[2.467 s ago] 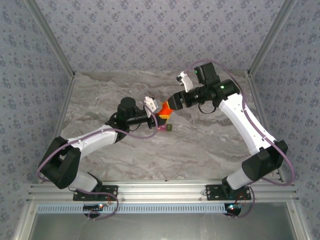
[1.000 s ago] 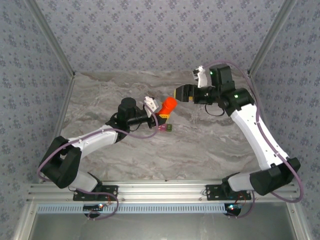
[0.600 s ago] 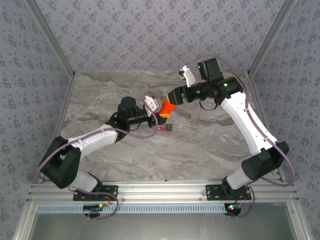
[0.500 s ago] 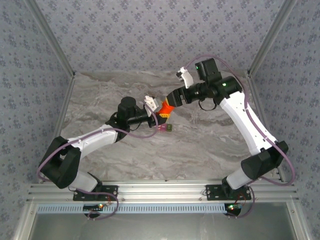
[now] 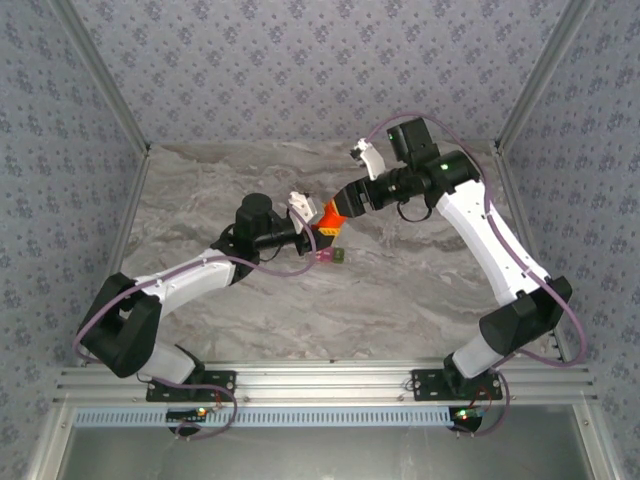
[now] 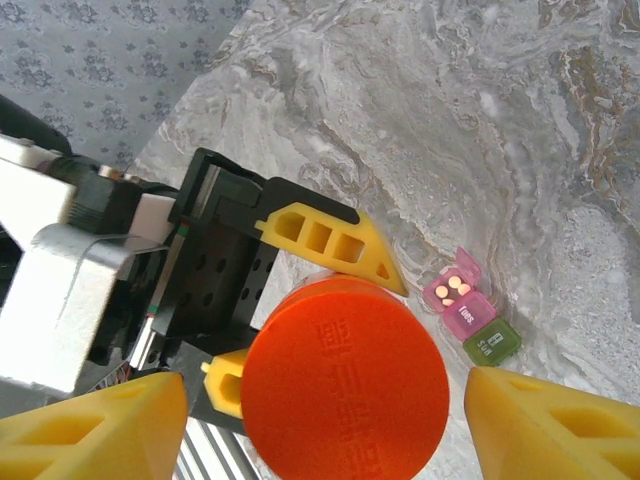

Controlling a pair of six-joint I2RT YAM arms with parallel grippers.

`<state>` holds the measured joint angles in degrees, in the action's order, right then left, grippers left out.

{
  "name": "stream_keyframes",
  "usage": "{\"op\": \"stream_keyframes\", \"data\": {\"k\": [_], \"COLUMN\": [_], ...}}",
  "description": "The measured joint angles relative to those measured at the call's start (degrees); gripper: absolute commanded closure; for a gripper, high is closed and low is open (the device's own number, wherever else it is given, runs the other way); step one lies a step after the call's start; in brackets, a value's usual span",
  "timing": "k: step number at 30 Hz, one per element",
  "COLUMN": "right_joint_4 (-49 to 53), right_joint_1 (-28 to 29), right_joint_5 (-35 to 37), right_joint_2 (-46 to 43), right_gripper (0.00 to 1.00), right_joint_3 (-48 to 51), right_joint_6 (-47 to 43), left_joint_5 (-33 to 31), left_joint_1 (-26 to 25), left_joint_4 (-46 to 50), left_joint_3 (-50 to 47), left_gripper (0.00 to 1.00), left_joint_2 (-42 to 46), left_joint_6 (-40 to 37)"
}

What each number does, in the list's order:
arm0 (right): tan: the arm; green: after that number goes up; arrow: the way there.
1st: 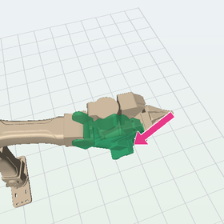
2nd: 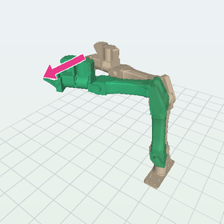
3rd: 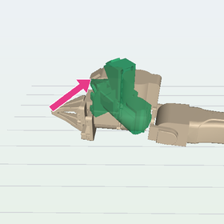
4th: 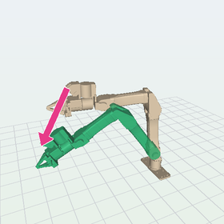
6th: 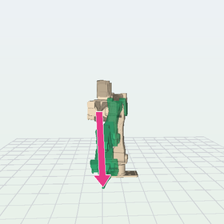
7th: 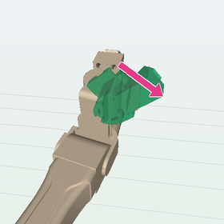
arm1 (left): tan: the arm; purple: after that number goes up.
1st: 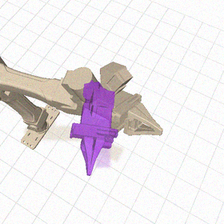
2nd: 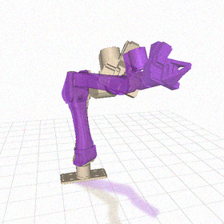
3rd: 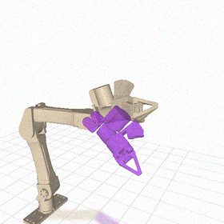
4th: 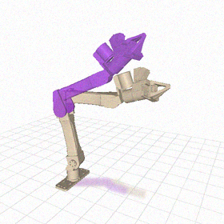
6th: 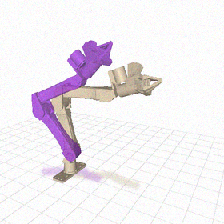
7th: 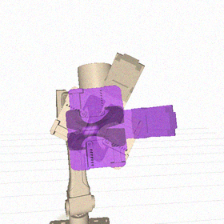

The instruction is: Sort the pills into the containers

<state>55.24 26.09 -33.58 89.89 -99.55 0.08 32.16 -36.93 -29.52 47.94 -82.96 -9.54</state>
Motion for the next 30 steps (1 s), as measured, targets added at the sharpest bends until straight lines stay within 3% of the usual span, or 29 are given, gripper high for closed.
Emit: {"op": "stream_keyframes", "data": {"k": [16,30], "right_joint_4": [0.09,0.74], "right_joint_1": [-0.92,-0.22], "right_joint_5": [0.07,-1.20], "right_joint_2": [0.44,1.25], "right_gripper": [0.26,0.48], "right_joint_3": [-0.04,-0.20], "right_joint_6": [0.07,0.31], "left_joint_5": [0.00,-0.04], "left_joint_1": [-0.26,-0.26], "left_joint_4": [-0.28,-0.07], "left_joint_3": [0.00,0.02], "left_gripper": [1.00,1.00], "left_joint_2": [0.07,0.07], "left_joint_6": [0.00,0.02]}}
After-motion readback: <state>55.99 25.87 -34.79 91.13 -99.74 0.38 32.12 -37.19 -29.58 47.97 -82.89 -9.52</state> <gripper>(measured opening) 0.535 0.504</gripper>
